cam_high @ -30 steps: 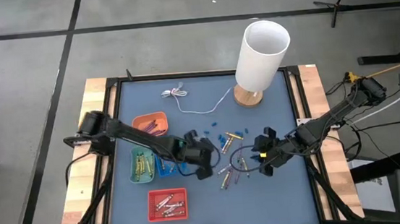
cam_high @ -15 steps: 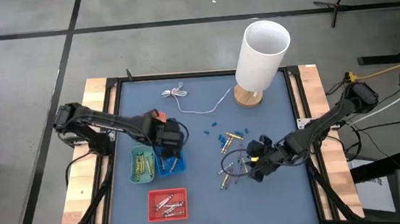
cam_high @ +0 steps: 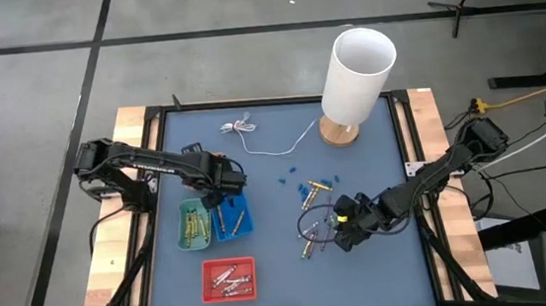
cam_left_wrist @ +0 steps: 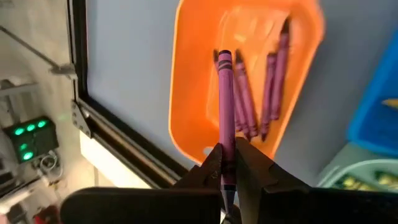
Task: Sort crayons
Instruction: Put the violet crayon into the orange bin, then put the green crayon into the blue green bin
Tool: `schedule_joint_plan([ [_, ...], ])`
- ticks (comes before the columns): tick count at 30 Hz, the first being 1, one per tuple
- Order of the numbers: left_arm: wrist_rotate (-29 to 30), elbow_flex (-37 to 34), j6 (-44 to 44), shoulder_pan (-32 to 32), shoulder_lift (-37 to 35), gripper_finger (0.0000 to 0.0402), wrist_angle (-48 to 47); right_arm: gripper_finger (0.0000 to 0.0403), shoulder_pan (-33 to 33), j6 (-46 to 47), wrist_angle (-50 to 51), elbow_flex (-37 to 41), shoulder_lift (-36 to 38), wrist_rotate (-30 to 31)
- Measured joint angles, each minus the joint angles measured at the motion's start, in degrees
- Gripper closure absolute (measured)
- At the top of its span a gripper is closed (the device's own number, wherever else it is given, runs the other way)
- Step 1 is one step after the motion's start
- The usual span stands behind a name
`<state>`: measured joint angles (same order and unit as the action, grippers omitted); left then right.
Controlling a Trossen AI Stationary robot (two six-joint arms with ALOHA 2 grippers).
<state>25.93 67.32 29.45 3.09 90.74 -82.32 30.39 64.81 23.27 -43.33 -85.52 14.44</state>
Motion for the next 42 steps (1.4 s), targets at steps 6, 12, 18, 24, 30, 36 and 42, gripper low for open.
schedule_joint_plan([
  [6, -0.1, -3.9, 0.1, -1.0, 0.0, 0.0367, 2.6, 0.0262, 0.0, 0.1, -2.7, 0.0, -3.0, -0.3],
  [12, -0.1, -4.0, 0.1, -1.0, 0.0, 0.0323, 5.7, 0.0262, 0.0, 0.7, -4.0, 0.0, -6.1, -2.0],
  [18, -0.1, -4.0, 0.1, -1.0, 0.0, 0.0311, 7.9, 0.0262, 0.0, 1.1, -4.0, -0.2, -7.8, -1.6],
  [24, -0.1, -4.0, 0.1, -1.0, 0.0, 0.0311, 9.9, 0.0281, 0.0, 1.1, -3.8, -0.2, -8.3, -1.3],
  [30, -0.1, -4.0, 0.3, -0.9, 0.0, 0.0311, 12.4, 0.0352, 0.0, 1.1, -3.3, 0.0, -8.5, 0.0],
  [36, -0.1, -4.0, 0.3, -0.8, 0.0, 0.0311, 13.8, 0.0393, 0.0, 1.0, -3.7, 0.0, -8.5, 0.3],
  [42, -0.1, -4.0, 0.0, 0.4, 0.0, 0.0311, 17.4, 0.0372, 0.0, 0.9, -3.8, 0.0, -8.0, 0.2],
])
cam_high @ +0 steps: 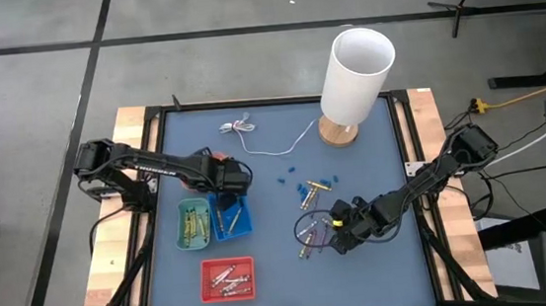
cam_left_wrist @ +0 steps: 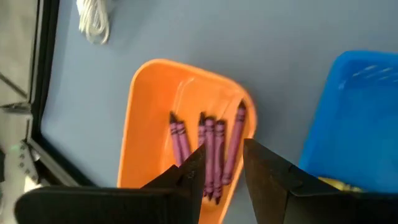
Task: Sort crayons
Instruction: Put the green crayon into the blue green bin
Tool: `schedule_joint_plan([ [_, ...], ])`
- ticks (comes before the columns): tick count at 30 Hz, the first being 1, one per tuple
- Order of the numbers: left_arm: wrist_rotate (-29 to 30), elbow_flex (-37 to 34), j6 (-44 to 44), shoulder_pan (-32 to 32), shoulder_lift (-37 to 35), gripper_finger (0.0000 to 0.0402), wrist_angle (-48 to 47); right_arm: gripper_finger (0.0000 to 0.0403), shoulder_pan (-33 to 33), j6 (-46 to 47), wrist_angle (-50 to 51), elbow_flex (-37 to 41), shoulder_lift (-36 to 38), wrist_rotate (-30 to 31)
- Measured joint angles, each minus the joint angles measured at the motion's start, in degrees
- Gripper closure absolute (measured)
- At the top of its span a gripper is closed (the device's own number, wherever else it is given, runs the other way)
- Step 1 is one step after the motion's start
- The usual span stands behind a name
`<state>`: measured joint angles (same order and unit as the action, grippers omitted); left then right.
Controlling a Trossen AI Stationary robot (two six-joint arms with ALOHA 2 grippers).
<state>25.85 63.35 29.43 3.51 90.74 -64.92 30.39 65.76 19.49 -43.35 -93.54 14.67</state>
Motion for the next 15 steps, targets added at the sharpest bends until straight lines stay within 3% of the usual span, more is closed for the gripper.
schedule_joint_plan([
  [8, 0.0, 0.0, -1.4, 2.8, 0.0, 0.0311, 3.7, 0.0393, -0.1, -2.0, -0.2, 0.2, 3.6, 2.2],
  [15, 0.0, 0.0, -1.6, 5.0, 0.0, 0.0311, 9.3, 0.0384, -0.1, -5.3, -3.7, 0.2, 4.9, 6.0],
])
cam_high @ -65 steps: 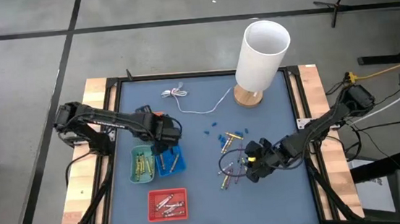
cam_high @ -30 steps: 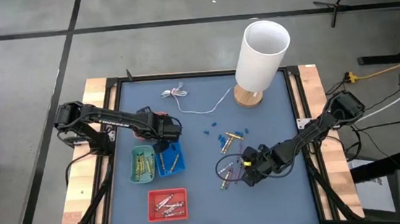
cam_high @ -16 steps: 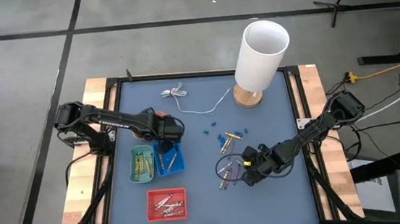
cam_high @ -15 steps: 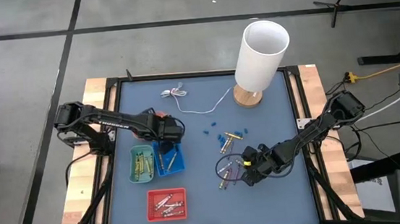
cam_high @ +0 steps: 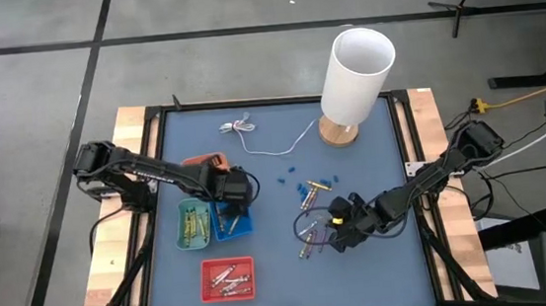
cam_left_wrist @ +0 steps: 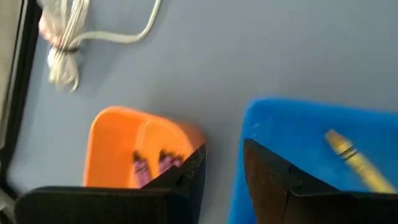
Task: Sort crayons
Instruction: Put the green crayon into the blue green bin
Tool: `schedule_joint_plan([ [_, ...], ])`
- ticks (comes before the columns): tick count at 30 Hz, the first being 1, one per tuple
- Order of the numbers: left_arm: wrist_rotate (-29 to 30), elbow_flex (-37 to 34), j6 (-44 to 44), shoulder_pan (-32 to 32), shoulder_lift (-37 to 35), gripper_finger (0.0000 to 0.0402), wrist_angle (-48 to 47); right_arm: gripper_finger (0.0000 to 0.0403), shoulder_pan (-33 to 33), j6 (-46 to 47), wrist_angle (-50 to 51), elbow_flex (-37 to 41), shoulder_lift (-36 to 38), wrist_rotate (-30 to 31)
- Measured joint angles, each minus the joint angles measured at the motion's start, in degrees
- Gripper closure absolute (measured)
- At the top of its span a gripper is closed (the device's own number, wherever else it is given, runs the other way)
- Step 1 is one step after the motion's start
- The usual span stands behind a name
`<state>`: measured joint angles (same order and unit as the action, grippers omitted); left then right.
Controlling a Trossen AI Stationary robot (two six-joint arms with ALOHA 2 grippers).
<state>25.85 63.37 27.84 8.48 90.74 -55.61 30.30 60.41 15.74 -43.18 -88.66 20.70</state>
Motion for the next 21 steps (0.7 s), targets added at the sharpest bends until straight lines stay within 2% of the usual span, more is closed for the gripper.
schedule_joint_plan([
  [7, -0.6, 0.0, -0.1, 2.9, 0.0, 0.0311, 15.8, 0.0389, 0.0, -12.5, -12.7, -0.1, 0.0, 6.6],
  [14, -9.4, 0.0, -4.4, 5.8, 0.0, 0.0311, 34.0, 0.0387, 0.0, -26.4, -27.1, -0.1, 0.0, 15.9],
  [21, -11.6, 0.0, -7.4, 8.0, 0.0, 0.0311, 45.9, 0.0387, 0.0, -38.7, -38.5, -0.1, 0.0, 17.7],
])
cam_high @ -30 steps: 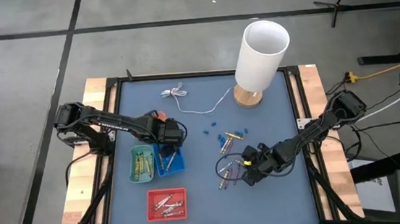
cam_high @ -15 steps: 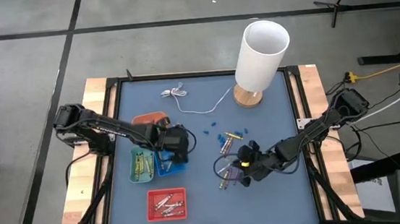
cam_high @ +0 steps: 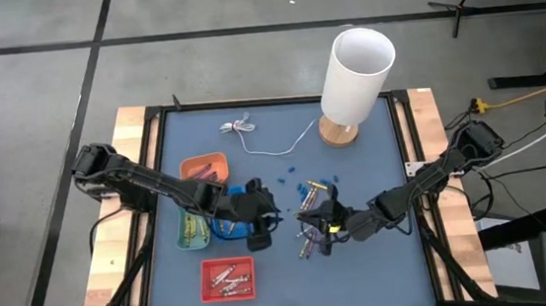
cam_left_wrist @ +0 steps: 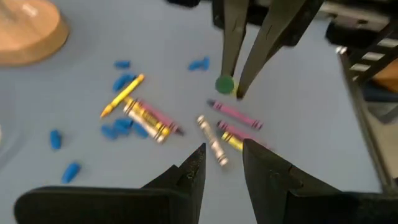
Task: Sort crayons
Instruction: Put the green crayon into the blue green bin
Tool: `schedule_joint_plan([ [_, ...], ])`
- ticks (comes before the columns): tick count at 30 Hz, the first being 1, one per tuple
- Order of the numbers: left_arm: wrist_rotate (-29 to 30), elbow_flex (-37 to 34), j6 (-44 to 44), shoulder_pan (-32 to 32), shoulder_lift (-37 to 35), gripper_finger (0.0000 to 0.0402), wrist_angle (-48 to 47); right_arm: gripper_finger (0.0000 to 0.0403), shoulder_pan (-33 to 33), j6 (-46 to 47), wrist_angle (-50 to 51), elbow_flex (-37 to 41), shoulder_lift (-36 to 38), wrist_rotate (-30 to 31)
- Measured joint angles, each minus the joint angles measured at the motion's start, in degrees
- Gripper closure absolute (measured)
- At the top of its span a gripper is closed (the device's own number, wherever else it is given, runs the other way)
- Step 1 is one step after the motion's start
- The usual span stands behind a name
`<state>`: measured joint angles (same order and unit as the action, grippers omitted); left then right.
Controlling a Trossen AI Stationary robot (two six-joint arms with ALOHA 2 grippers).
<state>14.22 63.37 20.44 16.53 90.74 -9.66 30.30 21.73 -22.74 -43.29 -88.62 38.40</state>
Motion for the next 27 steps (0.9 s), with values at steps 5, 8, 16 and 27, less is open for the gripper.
schedule_joint_plan([
  [5, -0.4, 0.0, -2.0, 0.6, 0.0, 0.0311, 4.8, 0.0387, 0.0, -6.2, -6.4, 0.0, 0.0, -0.5],
  [8, -0.4, 0.0, -3.1, 0.6, 0.0, 0.0311, 7.4, 0.0387, 0.0, -9.0, -8.5, 0.0, 0.0, -0.5],
  [16, -0.4, 0.0, -3.2, 0.5, 0.0, 0.0311, 13.1, 0.0386, 0.0, -10.3, -9.3, 0.0, 0.0, -0.6],
  [27, -0.4, 0.0, -3.2, 0.4, 0.0, 0.0326, 13.8, 0.0386, 0.0, -11.6, -9.4, 0.0, 0.0, -0.7],
])
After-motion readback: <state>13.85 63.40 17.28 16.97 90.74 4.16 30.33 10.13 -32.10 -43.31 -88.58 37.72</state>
